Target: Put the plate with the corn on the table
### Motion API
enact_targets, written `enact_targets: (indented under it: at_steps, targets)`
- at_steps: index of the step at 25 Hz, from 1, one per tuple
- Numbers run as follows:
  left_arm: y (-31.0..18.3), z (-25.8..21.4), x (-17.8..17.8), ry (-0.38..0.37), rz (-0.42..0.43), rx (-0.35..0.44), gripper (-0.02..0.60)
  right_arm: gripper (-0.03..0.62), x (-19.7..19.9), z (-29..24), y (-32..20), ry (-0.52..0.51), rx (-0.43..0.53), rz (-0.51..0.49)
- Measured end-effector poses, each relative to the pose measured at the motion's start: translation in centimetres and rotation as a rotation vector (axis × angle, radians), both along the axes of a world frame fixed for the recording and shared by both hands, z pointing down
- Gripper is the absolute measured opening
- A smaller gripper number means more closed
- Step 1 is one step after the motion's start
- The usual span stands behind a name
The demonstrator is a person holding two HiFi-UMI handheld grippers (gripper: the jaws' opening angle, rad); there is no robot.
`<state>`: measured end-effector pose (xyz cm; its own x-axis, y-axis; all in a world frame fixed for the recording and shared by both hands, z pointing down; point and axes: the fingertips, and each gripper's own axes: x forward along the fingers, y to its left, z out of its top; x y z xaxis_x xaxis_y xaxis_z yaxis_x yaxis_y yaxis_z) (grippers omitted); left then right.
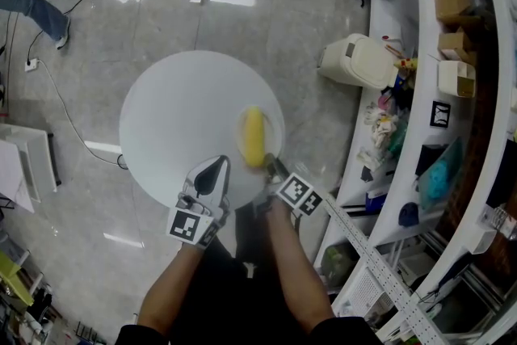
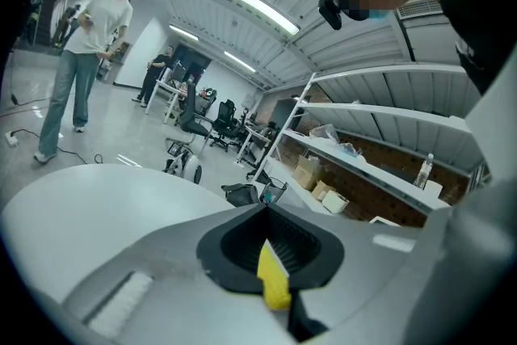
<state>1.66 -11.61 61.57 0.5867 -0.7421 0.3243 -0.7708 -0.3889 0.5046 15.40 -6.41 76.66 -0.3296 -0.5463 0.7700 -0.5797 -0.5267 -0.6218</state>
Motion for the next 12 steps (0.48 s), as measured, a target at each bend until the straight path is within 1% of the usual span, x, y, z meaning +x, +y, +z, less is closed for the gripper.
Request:
enact_targets:
  at_steps: [12]
  targets:
    - [0.22,-0.61,-0.28,0.007,-0.002,0.017,0.005,0.107,0.97,-0.4,0.62,0.052,-0.01,0.016]
